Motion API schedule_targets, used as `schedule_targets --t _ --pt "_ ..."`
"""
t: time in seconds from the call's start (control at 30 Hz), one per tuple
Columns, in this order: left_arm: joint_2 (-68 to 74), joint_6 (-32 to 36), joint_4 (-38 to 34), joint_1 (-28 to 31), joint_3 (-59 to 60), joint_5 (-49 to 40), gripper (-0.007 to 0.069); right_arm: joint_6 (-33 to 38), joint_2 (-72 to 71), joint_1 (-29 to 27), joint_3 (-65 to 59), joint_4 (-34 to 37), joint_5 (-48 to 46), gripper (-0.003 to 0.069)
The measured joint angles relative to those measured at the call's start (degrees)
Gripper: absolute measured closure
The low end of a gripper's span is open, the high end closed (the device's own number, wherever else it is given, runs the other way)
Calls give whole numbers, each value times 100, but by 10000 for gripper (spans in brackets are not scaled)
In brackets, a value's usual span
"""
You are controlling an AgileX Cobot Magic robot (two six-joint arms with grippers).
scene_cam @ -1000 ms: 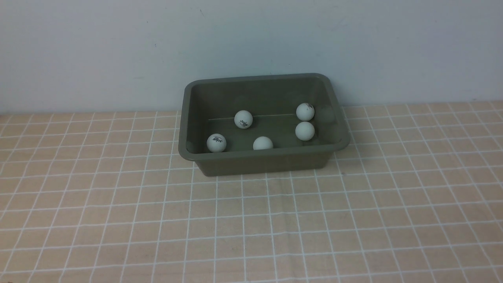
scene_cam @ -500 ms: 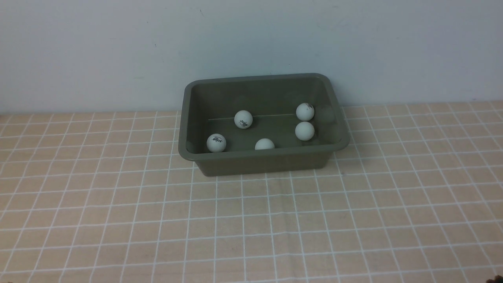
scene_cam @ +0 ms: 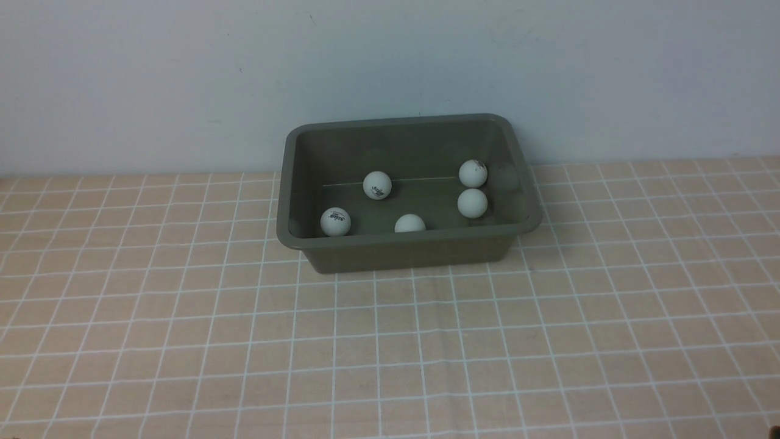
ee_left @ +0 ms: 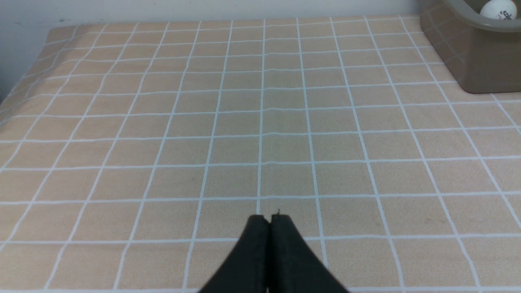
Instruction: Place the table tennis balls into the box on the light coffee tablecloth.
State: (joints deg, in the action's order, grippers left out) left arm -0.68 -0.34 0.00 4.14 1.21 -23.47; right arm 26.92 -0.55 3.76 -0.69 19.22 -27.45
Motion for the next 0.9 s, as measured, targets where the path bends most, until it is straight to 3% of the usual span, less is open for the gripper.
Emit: schedule_targets --t 0.57,0.67,0.9 --pt "0 0 0 0 0 0 693 -221 0 0 -31 -82 194 626" --pt "0 0 0 0 0 0 693 -541 0 0 -31 -400 233 626" --pt "0 0 0 0 0 0 693 -2517 0 -102 -39 -1922 349 626"
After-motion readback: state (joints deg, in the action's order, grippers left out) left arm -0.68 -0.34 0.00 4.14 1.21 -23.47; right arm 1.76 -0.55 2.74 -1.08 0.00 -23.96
